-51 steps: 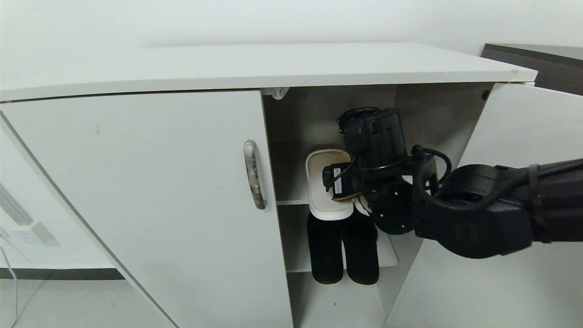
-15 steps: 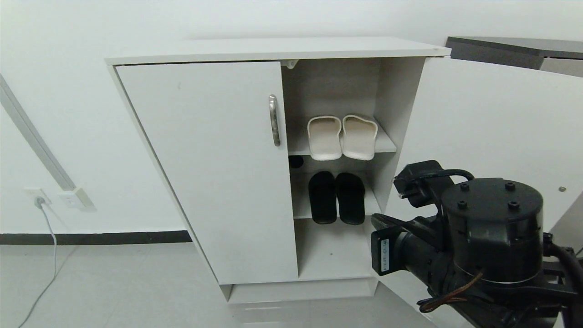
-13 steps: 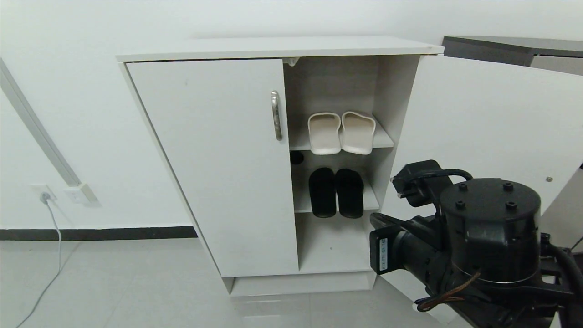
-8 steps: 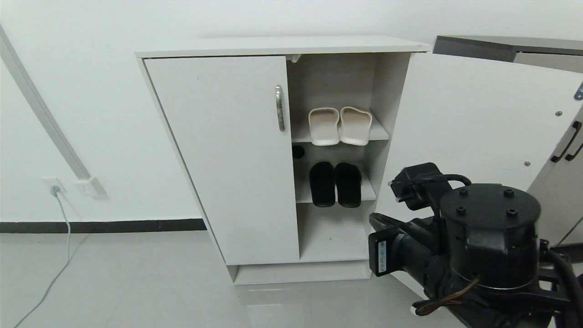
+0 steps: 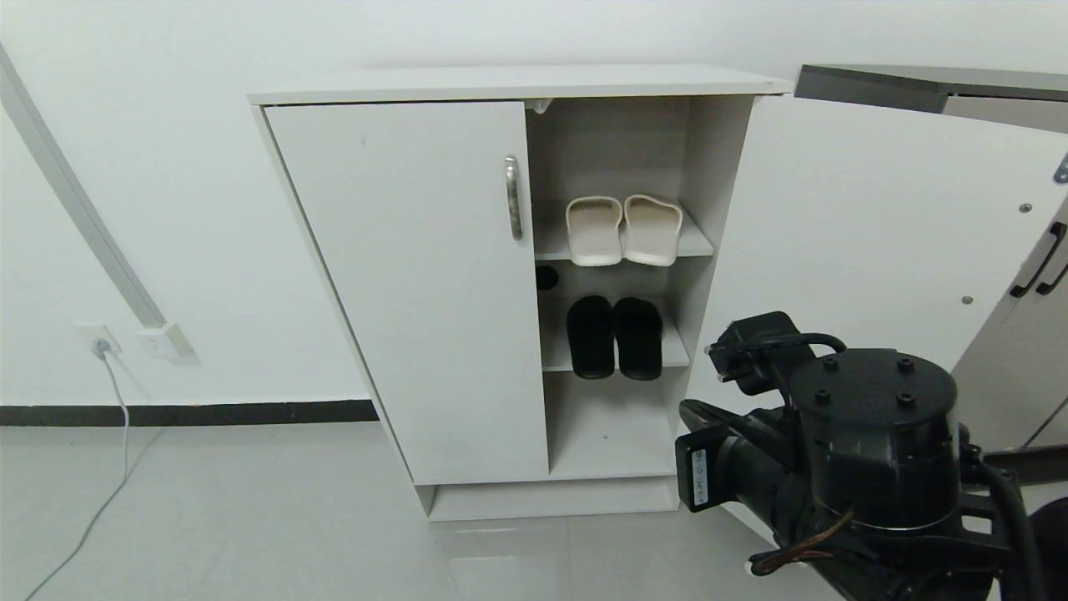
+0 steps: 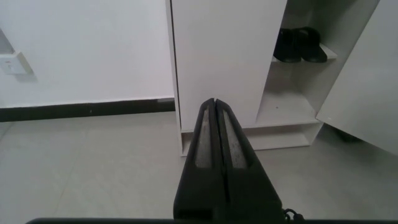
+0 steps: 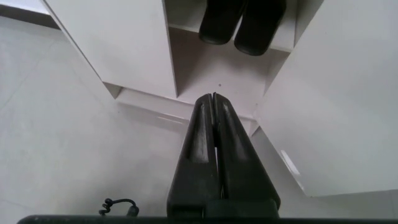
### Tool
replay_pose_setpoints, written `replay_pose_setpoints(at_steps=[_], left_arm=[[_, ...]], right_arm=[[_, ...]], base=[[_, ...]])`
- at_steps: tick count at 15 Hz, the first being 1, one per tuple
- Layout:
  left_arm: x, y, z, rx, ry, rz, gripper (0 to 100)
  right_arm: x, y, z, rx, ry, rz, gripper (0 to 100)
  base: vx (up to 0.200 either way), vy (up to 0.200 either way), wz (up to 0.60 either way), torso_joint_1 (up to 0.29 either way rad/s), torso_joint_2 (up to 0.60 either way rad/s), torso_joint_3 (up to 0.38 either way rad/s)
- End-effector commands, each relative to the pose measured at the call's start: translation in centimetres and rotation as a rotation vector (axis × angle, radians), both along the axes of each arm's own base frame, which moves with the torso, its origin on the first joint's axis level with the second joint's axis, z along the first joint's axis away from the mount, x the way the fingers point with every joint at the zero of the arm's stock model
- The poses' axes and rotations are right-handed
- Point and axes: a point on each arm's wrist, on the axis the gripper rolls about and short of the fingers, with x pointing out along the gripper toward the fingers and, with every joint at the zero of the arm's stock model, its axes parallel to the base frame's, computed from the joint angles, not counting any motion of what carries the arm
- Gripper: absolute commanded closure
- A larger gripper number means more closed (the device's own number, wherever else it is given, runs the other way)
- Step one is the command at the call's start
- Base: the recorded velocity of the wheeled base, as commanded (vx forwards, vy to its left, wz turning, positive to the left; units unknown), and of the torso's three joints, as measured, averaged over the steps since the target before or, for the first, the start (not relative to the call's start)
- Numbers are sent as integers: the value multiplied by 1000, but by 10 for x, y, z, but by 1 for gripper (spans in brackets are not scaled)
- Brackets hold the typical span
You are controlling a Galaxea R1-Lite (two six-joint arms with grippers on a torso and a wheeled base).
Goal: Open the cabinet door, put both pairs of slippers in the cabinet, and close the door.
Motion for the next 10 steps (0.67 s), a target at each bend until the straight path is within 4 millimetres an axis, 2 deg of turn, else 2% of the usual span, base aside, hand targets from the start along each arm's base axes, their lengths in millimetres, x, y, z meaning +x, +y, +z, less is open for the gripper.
replay_pose_setpoints(at_steps=[1, 8, 10], left_arm=[[0, 0, 0, 0, 1, 1, 100], [0, 0, 0, 0, 1, 1, 100], [0, 0, 0, 0, 1, 1, 100]], right_arm=[[0, 1, -2, -5, 3, 0, 100], [0, 1, -2, -6, 5, 3, 100], [0, 1, -2, -7, 6, 3, 100]], base=[[0, 0, 0, 0, 0, 0], [0, 0, 0, 0, -9, -5], [0, 0, 0, 0, -215, -266]])
